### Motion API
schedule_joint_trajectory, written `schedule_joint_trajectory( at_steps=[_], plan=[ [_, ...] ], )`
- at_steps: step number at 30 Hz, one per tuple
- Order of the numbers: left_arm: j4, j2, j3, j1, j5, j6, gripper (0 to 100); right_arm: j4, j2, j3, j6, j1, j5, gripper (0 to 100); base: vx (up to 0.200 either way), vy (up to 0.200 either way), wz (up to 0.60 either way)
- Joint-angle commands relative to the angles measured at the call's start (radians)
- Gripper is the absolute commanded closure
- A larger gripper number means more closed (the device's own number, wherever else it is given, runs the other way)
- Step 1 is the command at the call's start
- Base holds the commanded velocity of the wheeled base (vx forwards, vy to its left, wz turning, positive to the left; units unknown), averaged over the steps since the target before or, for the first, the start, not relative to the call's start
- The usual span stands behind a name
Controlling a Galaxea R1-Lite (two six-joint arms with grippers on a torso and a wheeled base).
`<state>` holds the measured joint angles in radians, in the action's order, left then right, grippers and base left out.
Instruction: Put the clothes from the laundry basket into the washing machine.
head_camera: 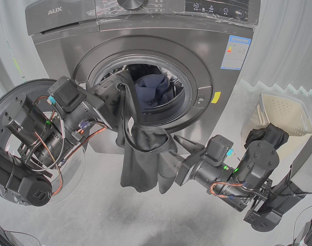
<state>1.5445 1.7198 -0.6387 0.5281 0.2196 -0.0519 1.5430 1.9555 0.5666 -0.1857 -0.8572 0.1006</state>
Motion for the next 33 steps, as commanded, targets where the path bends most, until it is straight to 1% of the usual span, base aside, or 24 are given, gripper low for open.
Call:
schedule_joint_trajectory(
  at_steps=[1,6,10,15,16,19,21,23,30,33],
  plan=[
    [0.0,-0.012,-0.015,0.006,-0.002,0.0,100,0.0,0.071,-0.05,0.0,-0.029,-0.001,0,0.0,0.0,0.0],
    [0.002,-0.012,-0.019,0.007,0.0,0.0,100,0.0,0.126,-0.044,0.002,-0.014,0.001,0,0.0,0.0,0.0],
    [0.002,-0.014,-0.018,0.023,0.0,0.0,100,0.0,0.161,-0.007,0.006,0.0,-0.001,0,0.0,0.0,0.0],
    [0.002,-0.035,-0.007,0.056,0.0,0.001,100,0.0,0.24,0.096,0.015,0.018,-0.001,0,0.0,0.0,0.0],
    [0.002,-0.037,-0.006,0.059,0.0,0.001,100,0.0,0.249,0.102,0.017,0.021,-0.004,0,0.0,0.0,0.0],
    [0.002,-0.042,-0.004,0.069,0.0,0.001,100,0.0,0.284,0.134,0.042,0.043,-0.022,0,0.0,0.0,0.0],
    [0.002,-0.042,-0.004,0.073,0.0,0.001,100,0.0,0.304,0.165,0.045,0.06,-0.035,0,0.0,0.0,0.0],
    [0.002,-0.043,-0.004,0.075,0.001,0.001,100,0.0,0.325,0.2,0.045,0.078,-0.038,0,0.0,0.0,0.0],
    [0.002,-0.051,-0.002,0.075,0.001,0.001,100,-0.001,0.367,0.296,0.045,0.126,-0.038,0,0.0,0.0,0.0],
    [0.002,-0.051,-0.002,0.075,0.003,0.0,100,-0.001,0.368,0.314,0.045,0.136,-0.035,0,0.0,0.0,0.0]
  ],
)
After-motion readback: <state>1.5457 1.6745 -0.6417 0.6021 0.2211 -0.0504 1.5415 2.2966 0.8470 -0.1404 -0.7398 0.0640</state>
